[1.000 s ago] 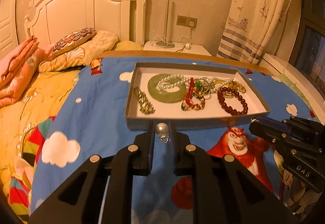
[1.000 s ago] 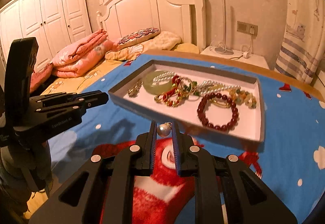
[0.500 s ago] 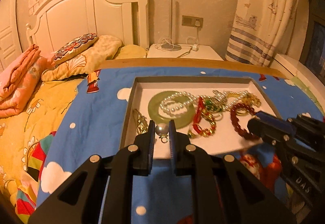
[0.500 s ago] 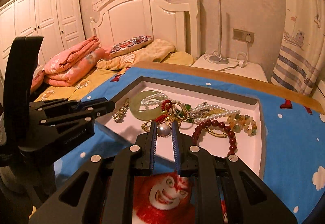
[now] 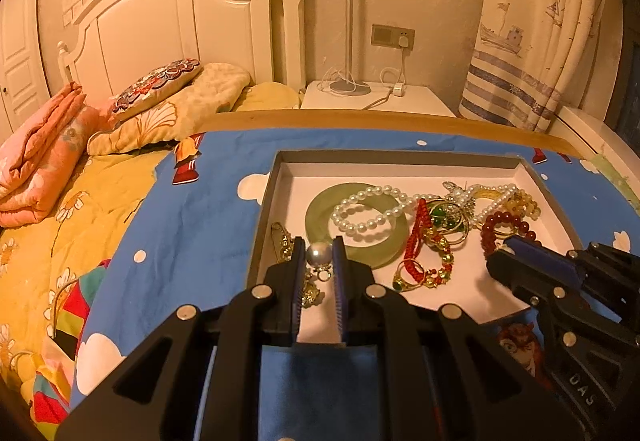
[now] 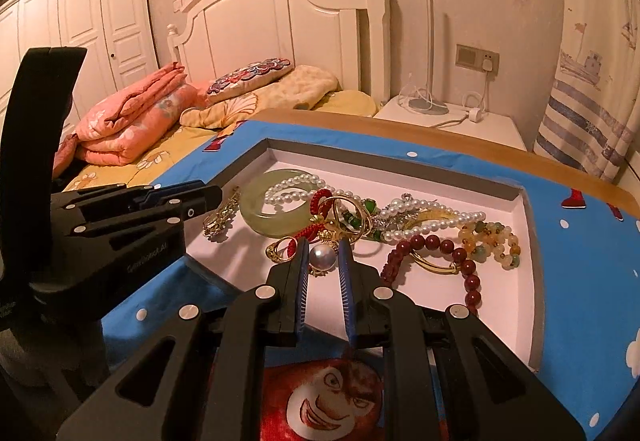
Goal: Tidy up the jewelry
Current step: 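Carry both pearl earrings into the white box and open both tools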
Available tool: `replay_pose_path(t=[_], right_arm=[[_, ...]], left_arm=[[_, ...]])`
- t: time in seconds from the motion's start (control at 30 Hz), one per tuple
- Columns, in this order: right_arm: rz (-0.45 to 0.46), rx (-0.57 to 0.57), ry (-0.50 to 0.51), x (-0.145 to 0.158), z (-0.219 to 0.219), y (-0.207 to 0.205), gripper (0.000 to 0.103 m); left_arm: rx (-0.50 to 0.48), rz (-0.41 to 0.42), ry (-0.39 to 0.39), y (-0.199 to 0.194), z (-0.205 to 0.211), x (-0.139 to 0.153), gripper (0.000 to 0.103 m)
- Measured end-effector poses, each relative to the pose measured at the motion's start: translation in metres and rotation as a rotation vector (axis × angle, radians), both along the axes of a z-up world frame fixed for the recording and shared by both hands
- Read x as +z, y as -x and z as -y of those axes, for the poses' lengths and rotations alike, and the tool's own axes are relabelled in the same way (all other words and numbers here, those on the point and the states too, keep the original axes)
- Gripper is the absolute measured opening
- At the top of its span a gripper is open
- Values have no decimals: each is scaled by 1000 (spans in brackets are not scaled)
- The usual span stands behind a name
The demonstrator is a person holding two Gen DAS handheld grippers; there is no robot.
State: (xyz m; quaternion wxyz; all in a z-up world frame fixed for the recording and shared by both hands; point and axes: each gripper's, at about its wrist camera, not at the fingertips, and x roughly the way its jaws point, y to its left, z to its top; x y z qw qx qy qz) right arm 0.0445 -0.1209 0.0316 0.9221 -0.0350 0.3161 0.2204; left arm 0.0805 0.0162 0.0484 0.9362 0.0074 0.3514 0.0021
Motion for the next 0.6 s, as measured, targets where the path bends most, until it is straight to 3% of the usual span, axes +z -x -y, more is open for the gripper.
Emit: replay_pose_path(t=[0.6], right_arm=[[-14, -17, -29, -2, 0, -14, 17]], left_arm=[[-7, -10, 0, -7, 2, -6, 13]])
